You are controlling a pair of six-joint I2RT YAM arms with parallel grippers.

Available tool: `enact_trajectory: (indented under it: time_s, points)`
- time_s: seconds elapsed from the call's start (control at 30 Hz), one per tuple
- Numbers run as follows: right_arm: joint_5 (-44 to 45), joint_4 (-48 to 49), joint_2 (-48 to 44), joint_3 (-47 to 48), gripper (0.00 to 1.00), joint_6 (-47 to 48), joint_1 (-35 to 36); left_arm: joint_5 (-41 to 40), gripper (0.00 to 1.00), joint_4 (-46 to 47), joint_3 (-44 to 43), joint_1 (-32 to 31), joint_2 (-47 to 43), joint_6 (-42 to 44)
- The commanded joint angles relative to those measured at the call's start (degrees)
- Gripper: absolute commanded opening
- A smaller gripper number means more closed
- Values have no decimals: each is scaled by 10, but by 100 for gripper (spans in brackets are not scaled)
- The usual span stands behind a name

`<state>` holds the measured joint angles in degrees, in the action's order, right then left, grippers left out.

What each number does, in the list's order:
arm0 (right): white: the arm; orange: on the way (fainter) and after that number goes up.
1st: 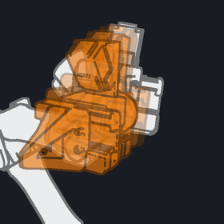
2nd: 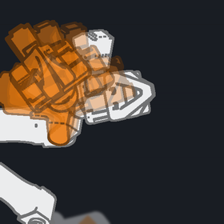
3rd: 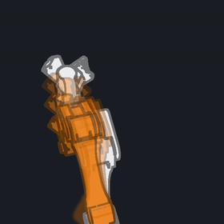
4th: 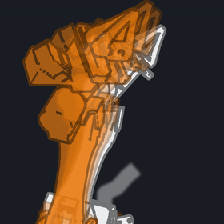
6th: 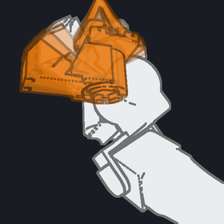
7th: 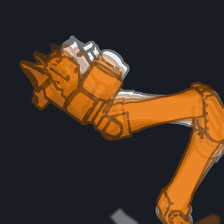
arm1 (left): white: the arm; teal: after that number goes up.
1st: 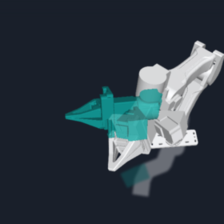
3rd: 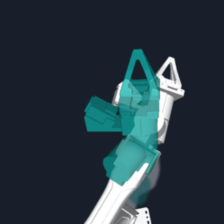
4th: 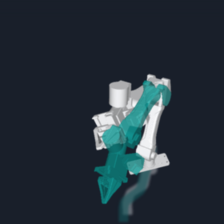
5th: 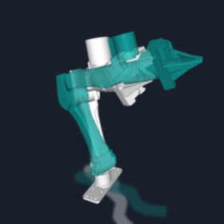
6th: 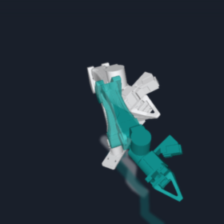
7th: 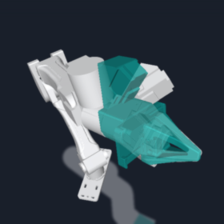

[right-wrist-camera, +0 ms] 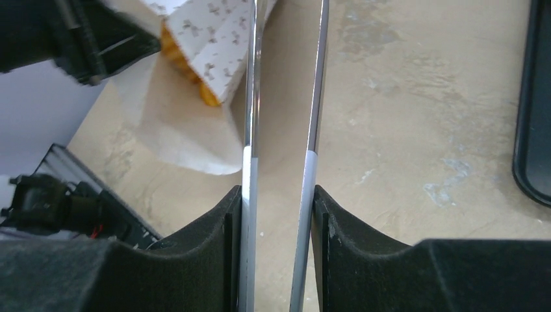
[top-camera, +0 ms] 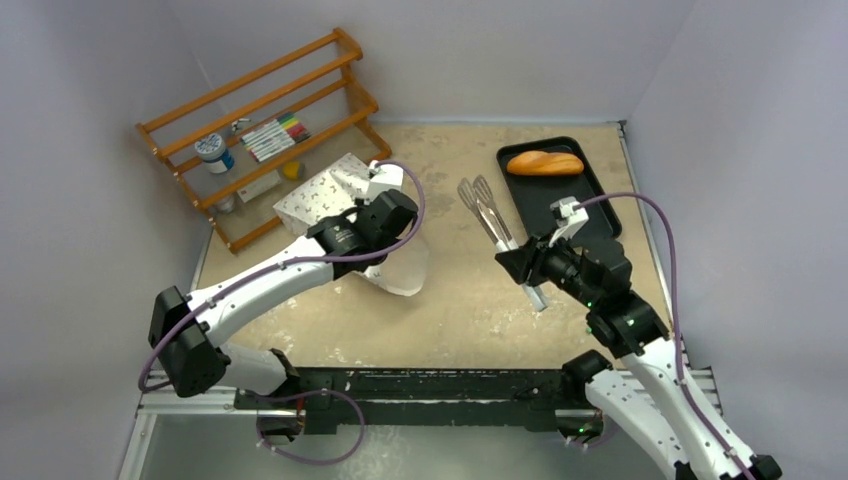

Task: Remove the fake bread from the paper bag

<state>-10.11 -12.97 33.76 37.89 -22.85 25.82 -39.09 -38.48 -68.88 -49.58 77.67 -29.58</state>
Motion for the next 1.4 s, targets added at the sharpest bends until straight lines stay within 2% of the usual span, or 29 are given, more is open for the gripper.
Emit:
enact_trajectory:
  time_s: [0.0,0.37,0.87,1.07,1.37]
  points:
    - [-78,-10,-12,58,38,40,5,-15,0,16,-41,0,22,-11]
    - [-145,-74,-3,90,38,50,12,-22,0,10,-106,-1,82,-5]
    - [-191,-115,24,105,37,63,20,-13,0,13,-182,-1,132,17]
    - [-185,-113,43,99,37,58,41,-10,0,14,-191,0,136,25]
    - [-101,-78,83,91,37,19,109,-1,0,10,-182,-1,108,32]
